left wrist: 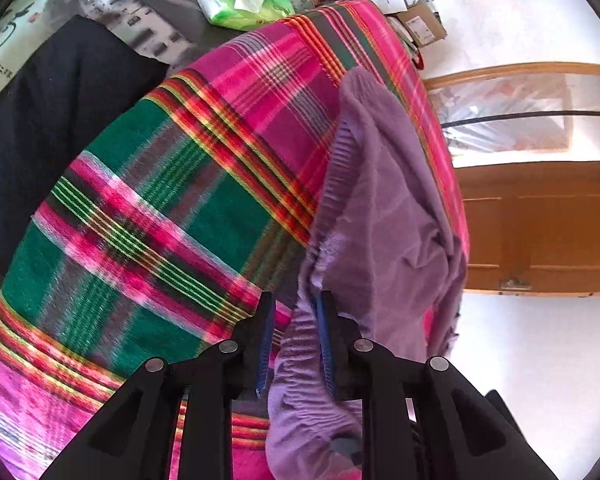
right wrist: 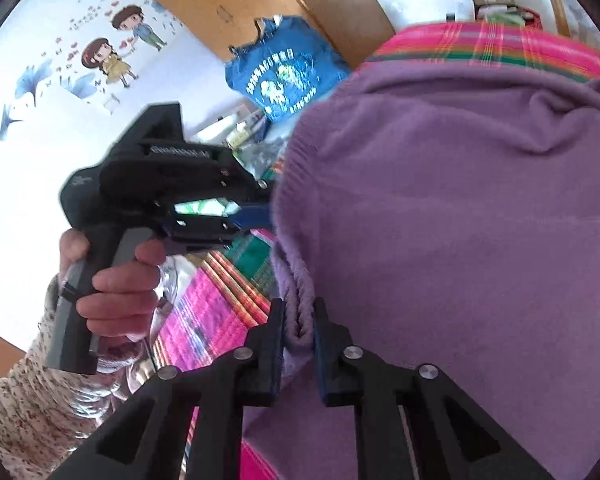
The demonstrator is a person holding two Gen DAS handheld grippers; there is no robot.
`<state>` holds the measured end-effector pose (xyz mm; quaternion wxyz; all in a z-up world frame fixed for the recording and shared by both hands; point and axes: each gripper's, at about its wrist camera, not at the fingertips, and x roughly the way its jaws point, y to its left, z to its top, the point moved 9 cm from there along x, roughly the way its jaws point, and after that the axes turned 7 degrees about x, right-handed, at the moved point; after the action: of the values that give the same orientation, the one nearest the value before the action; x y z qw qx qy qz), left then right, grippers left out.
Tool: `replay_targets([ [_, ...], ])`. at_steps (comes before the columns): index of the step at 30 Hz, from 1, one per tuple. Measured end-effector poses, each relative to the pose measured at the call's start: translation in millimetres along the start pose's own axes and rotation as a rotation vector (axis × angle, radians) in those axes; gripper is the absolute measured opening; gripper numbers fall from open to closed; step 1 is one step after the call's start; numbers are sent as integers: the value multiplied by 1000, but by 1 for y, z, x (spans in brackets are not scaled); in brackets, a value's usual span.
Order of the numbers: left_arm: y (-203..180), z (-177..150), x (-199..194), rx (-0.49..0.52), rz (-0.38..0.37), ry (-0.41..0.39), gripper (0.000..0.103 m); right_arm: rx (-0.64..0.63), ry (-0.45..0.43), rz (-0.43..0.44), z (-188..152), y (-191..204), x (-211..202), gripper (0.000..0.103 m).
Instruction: Fold clothes
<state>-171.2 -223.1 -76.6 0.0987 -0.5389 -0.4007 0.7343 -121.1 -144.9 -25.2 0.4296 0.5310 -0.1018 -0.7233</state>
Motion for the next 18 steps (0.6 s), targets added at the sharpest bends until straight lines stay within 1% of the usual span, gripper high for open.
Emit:
replay_targets([
  [1,-1,0,-1,-3,-5,-1,25,-14,-23,-3,1,4,-6,12],
  [3,-7,-1,-1,-6,-41,3,30,-44,-56,-12,2,13,-19,12],
  [4,-9,-1,0,-4,-51,12,30,-59,-72,-17,2,18,-26,12],
  [6,-15,-2,4,2,-64,26,31,-74,-76,-14,0,23,-31,12],
  [8,-20,-3,9,17,-50,40,31,-91,-75,-26,-2,27,-31,12],
  [12,-20,1,20,7,-31,63,31,-119,-76,-47,-3,34,-27,12],
  [14,-22,2,26,-8,-41,80,31,-129,-78,-56,-3,37,-21,12],
  [15,-23,2,29,-14,-46,92,30,-125,-81,-54,-1,38,-20,12],
  [17,-23,4,31,-11,-36,91,28,-119,-83,-52,0,39,-18,12],
  [18,-24,6,32,-6,-34,89,22,-123,-86,-64,0,38,-17,12],
])
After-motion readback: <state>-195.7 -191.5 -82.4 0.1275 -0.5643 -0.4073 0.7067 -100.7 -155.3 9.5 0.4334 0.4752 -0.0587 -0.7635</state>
